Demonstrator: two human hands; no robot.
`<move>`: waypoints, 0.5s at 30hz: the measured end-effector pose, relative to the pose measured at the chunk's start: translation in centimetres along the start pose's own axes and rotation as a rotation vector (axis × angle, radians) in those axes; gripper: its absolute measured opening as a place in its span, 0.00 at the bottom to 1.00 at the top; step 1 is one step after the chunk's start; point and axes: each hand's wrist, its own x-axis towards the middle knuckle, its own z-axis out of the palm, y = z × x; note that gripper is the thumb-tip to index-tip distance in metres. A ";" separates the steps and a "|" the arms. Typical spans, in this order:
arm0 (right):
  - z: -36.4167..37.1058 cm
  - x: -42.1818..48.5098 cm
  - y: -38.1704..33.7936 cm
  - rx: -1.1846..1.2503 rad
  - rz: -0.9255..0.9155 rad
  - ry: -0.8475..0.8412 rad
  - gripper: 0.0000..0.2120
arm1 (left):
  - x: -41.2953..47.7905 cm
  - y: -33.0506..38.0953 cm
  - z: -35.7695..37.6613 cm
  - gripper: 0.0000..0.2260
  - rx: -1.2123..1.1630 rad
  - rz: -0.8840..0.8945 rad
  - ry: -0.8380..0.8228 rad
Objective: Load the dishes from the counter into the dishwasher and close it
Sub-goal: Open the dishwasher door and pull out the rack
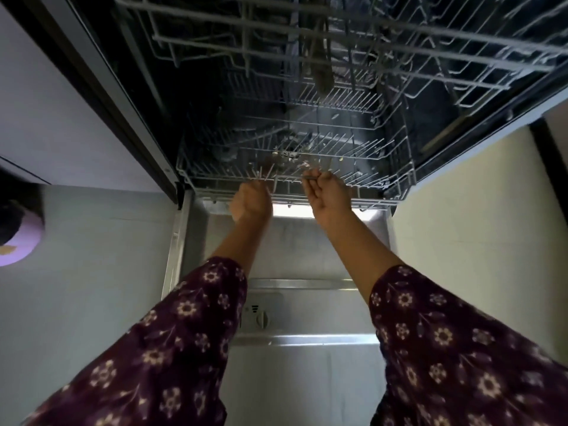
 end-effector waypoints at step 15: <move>-8.9 -13.9 5.3 0.002 0.098 0.080 0.13 | -15.1 -8.4 0.1 0.14 -0.017 0.012 -0.185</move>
